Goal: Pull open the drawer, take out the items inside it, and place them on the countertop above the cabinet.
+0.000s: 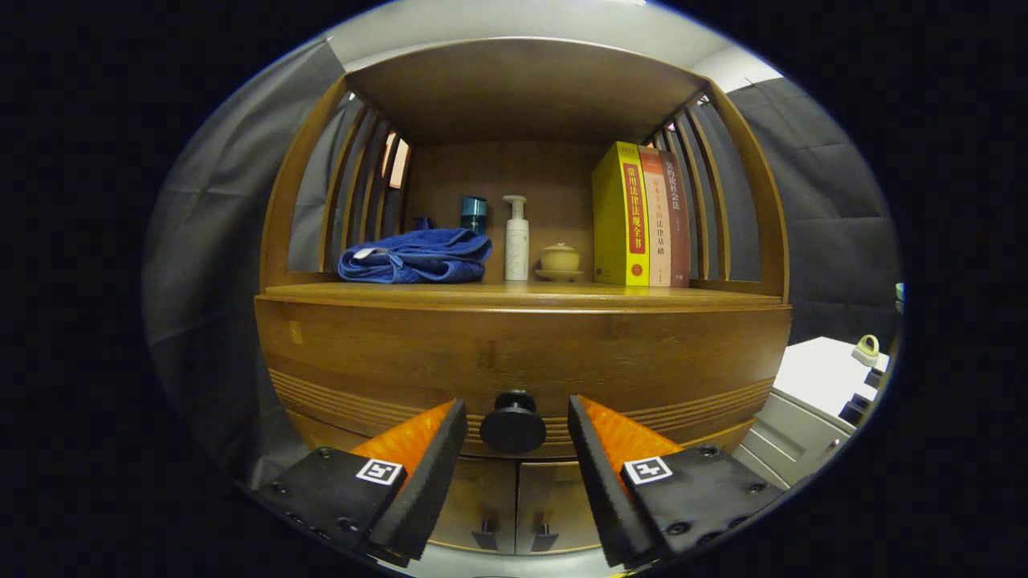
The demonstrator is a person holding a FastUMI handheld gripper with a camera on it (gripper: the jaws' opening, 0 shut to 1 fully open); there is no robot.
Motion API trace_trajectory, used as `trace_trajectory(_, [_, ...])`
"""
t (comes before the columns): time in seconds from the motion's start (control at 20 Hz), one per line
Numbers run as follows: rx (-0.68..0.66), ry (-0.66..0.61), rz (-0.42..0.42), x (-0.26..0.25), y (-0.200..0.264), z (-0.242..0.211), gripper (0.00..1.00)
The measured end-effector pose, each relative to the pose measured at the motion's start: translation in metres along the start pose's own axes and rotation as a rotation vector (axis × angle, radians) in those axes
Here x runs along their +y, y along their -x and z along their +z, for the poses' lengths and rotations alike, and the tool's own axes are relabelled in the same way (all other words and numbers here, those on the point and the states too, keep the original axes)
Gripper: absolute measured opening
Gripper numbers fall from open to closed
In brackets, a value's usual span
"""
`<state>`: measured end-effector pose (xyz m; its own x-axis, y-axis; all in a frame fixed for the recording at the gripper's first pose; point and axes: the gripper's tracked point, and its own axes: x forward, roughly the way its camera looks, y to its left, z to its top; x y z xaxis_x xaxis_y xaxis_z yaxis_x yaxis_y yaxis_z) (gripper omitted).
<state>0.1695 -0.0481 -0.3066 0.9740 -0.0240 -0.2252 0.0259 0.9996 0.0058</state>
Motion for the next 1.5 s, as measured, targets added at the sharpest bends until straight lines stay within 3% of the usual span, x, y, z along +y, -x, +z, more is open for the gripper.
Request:
trace_trajectory(0.15, [0.029, 0.009, 0.01, 0.004, -0.009, -0.012, 0.85])
trace_trajectory(0.45, [0.03, 0.004, 0.026, 0.006, -0.006, -0.016, 0.55])
trace_trajectory(0.65, [0.017, 0.054, 0.035, 0.006, -0.005, -0.018, 0.47])
trace_trajectory(0.75, [0.047, -0.028, 0.031, 0.007, 0.003, -0.025, 0.43])
trace_trajectory(0.85, [0.044, -0.072, 0.017, 0.007, -0.002, -0.019, 0.35])
trace_trajectory(0.9, [0.028, -0.055, 0.001, 0.006, -0.006, -0.016, 0.23])
trace_trajectory(1.1, [0.02, -0.032, -0.008, 0.006, -0.004, -0.014, 0.19])
trace_trajectory(1.5, [-0.013, -0.011, -0.019, 0.008, 0.052, -0.008, 0.19])
